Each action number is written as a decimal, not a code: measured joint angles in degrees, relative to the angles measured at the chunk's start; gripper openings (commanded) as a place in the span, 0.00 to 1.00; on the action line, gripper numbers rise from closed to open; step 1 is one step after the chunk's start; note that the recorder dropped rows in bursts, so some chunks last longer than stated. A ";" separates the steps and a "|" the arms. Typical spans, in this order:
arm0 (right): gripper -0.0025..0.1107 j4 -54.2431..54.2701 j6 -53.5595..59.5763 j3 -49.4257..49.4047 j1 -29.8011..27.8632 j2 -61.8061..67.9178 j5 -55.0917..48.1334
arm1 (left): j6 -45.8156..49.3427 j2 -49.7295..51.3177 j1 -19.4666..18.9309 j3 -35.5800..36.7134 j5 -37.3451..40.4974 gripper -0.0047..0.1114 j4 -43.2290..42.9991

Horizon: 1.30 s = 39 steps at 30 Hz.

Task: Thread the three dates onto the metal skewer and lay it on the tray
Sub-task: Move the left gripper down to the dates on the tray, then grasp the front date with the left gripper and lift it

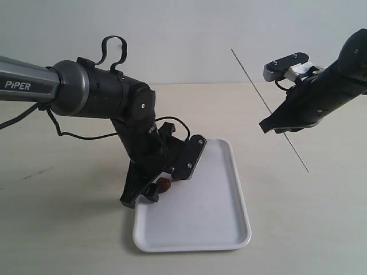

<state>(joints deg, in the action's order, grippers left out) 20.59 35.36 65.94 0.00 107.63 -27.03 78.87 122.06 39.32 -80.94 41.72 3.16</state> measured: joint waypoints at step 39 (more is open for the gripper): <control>0.02 0.20 0.00 0.00 0.00 0.00 2.03 | 0.11 1.01 0.00 -0.48 -0.40 0.39 0.47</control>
<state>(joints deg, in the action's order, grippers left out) 20.79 35.36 65.94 0.00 107.63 -25.00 78.99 123.08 39.32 -81.41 41.31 3.63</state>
